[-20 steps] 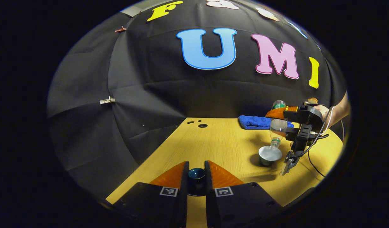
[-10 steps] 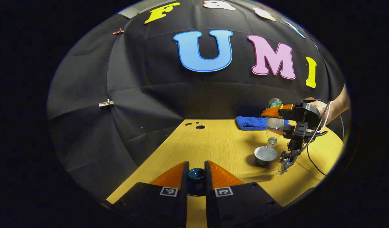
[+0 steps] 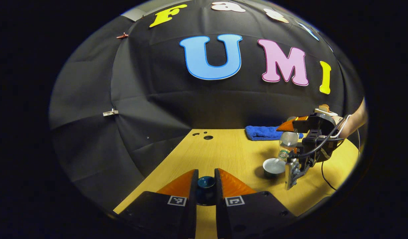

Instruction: Open the teacup lid with one hand, grasp the water bottle and pour water into the teacup with the other hand; after pouring, place the water bottle on the coaster and then close the teacup lid.

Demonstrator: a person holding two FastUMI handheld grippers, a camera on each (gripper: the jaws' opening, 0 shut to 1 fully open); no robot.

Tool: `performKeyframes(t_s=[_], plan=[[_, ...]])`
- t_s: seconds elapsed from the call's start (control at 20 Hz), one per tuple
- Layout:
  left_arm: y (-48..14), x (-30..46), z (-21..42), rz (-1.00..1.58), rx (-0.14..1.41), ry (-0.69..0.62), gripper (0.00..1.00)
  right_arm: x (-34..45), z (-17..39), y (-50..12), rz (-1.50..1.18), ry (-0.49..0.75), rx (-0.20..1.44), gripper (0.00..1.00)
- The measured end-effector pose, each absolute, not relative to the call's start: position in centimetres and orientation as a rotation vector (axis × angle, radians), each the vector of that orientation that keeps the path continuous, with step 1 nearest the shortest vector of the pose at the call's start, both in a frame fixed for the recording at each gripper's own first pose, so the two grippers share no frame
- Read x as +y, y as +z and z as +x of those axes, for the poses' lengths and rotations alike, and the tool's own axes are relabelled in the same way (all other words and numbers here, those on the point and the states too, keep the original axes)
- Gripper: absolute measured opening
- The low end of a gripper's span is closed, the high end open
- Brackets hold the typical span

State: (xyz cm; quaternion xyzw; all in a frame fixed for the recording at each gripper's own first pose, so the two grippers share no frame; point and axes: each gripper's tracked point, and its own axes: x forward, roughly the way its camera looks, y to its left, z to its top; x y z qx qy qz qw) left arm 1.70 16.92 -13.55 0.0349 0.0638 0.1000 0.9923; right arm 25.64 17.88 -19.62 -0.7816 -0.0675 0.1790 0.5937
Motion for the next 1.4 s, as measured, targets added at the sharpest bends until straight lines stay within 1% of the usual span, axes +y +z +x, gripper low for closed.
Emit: performKeyframes(t_s=[0.1,0.15,0.45,0.5,0.55,0.6,0.75,0.8,0.85,0.9,0.95,1.05,1.1,1.15,1.2,1.25,1.3,1.35,1.4], plan=[[-13.0,16.8,1.5,0.06,0.123,0.212,0.24,17.2,25.1,-19.5,-1.654,0.405,-0.055,0.75],[-12.7,16.8,1.4,0.053,0.12,0.22,0.28,16.5,25.0,-19.1,-1.55,0.39,-0.009,0.75],[-11.4,15.7,0.9,0.019,0.108,0.26,0.28,14.3,23.1,-15.5,-0.925,0.316,0.202,0.76],[-11.0,15.2,0.9,0.013,0.102,0.258,0.24,13.7,22.7,-14.9,-0.812,0.307,0.231,0.76],[-10.7,14.7,0.9,0.011,0.095,0.261,0.24,13.4,22.3,-14.7,-0.722,0.305,0.253,0.76],[-10.4,14.1,1.1,0.01,0.092,0.264,0.28,12.8,22.0,-13.8,-0.621,0.309,0.26,0.76],[-10.1,12.3,1.5,-0.008,0.091,0.267,0.28,10.3,22.5,-12.3,-0.428,0.308,0.271,0.76],[-10.0,11.6,1.9,-0.016,0.088,0.264,0.28,9.5,22.3,-12.1,-0.349,0.331,0.275,0.76],[-10.0,10.9,2.3,-0.023,0.085,0.26,0.24,8.6,22.2,-11.9,-0.274,0.341,0.274,0.76],[-10.1,10.2,2.8,-0.032,0.081,0.254,0.24,7.8,22.4,-11.8,-0.2,0.344,0.263,0.76],[-10.1,9.7,3.4,-0.041,0.077,0.248,0.28,6.8,22.6,-12.1,-0.141,0.346,0.253,0.75],[-10.4,8.8,4.8,-0.062,0.072,0.24,0.28,5.4,22.9,-13.2,-0.09,0.332,0.233,0.75],[-10.6,8.5,5.5,-0.073,0.067,0.239,0.24,4.7,23.3,-13.7,-0.083,0.322,0.222,0.75],[-10.9,8.2,6.3,-0.086,0.059,0.239,0.28,4.3,23.6,-14.4,-0.075,0.321,0.215,0.76],[-11.1,8.1,6.9,-0.092,0.052,0.244,0.28,4.2,23.9,-15.1,-0.064,0.325,0.212,0.75],[-11.5,8.3,7.4,-0.099,0.052,0.264,0.24,3.9,24.1,-15.9,-0.056,0.326,0.211,0.75],[-11.7,8.6,7.8,-0.118,0.047,0.285,0.28,3.7,24.2,-16.5,-0.048,0.321,0.207,0.75],[-12.0,8.5,8.0,-0.146,0.038,0.296,0.24,3.7,24.3,-17.1,-0.041,0.322,0.206,0.75],[-12.1,8.4,8.2,-0.172,0.033,0.308,0.28,3.6,24.4,-17.7,-0.037,0.319,0.21,0.72]])
